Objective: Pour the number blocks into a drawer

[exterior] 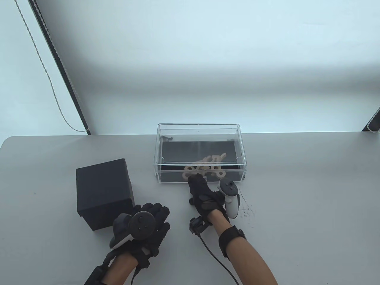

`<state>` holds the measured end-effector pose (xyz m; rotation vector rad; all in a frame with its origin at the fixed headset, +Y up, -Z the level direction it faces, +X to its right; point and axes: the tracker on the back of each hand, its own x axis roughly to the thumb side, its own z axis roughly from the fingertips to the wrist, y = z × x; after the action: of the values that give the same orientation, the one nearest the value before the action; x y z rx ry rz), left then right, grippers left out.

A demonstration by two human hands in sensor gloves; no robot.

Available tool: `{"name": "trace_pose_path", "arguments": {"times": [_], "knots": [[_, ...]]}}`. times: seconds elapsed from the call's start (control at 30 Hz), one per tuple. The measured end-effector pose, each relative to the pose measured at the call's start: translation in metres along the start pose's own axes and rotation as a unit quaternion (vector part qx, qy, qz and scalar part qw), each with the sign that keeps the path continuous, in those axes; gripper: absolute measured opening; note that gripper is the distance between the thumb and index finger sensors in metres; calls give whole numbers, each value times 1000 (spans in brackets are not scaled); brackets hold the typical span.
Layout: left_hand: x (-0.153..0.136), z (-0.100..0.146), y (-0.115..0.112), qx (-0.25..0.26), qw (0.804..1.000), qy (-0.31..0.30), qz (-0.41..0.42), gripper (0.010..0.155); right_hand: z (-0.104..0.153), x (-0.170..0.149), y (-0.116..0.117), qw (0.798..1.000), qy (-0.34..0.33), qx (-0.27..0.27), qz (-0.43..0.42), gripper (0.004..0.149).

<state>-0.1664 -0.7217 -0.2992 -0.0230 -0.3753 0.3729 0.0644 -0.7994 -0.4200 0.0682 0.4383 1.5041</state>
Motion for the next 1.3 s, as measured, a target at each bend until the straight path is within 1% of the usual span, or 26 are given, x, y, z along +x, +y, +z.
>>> {"name": "trace_pose_path", "arguments": {"times": [0.27,0.8,0.93,1.07,1.3], "knots": [[-2,0,1,-2,1000,4,1,66,-9,2,-3,1000,0,-3,-2,90],[-3,-1,0,-9,1000,3,1,66,-11,2,-6,1000,0,-6,-5,89],[-3,-1,1,-6,1000,5,3,66,-7,5,-6,1000,-1,-3,1,89],[-4,-1,1,-6,1000,6,4,66,3,6,-6,1000,-8,-17,4,89],[-3,-2,1,-8,1000,6,3,66,26,5,-8,1000,-13,-2,19,88]]}}
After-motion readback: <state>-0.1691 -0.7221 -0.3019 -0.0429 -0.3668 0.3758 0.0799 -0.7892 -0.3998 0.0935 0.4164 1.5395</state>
